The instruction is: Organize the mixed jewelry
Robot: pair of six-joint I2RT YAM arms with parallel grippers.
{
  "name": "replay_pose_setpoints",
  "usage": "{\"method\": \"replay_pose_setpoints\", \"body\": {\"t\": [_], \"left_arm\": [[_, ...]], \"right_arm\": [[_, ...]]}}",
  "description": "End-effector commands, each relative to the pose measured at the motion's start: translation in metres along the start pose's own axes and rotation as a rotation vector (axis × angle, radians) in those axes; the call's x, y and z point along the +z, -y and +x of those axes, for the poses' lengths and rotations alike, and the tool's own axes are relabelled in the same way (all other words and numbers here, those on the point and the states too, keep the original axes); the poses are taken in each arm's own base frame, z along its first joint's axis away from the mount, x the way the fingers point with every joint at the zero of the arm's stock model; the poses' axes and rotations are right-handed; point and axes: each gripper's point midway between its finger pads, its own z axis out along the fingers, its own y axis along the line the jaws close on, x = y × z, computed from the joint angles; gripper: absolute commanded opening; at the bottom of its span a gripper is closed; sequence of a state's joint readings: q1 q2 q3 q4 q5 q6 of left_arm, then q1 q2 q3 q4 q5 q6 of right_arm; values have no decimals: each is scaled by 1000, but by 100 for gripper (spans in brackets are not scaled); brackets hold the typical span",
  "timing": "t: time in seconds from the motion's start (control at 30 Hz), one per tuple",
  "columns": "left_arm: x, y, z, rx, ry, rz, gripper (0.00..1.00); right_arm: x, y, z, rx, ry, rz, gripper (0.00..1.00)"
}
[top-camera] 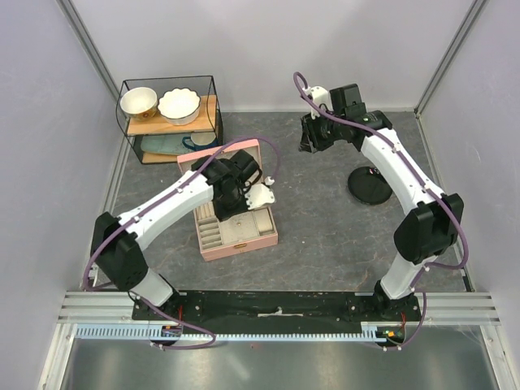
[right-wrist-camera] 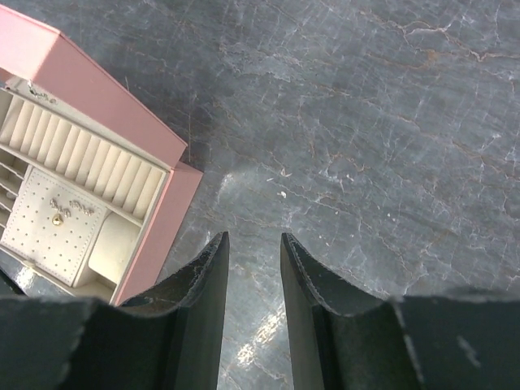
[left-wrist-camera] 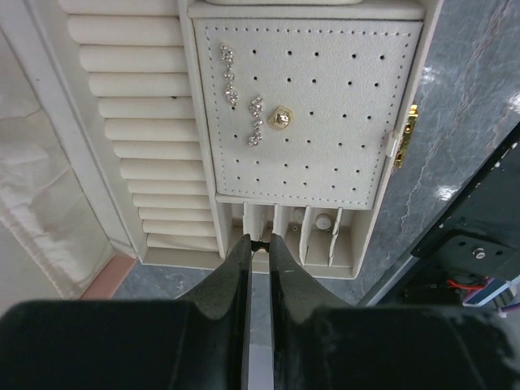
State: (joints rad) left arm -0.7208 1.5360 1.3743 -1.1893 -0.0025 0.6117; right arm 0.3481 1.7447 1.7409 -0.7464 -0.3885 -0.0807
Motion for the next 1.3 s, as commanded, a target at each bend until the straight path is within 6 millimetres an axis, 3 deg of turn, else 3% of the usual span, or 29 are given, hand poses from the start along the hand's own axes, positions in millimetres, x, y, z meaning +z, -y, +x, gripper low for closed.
{"method": "replay_pose_setpoints", "body": {"t": [0.0,0.57,1.27], "left_arm": [[8,0,11,-4,-102,-14,2],[30,17,11,91,-211,51,2],[44,16,13,111,-241,58,2]], "right_arm": [[-22,-5,-11,-42,56,18,39],[-24,-10,-8,-40,59,-4,39],[-32,-14,-9,-45,77,-7,40]]}}
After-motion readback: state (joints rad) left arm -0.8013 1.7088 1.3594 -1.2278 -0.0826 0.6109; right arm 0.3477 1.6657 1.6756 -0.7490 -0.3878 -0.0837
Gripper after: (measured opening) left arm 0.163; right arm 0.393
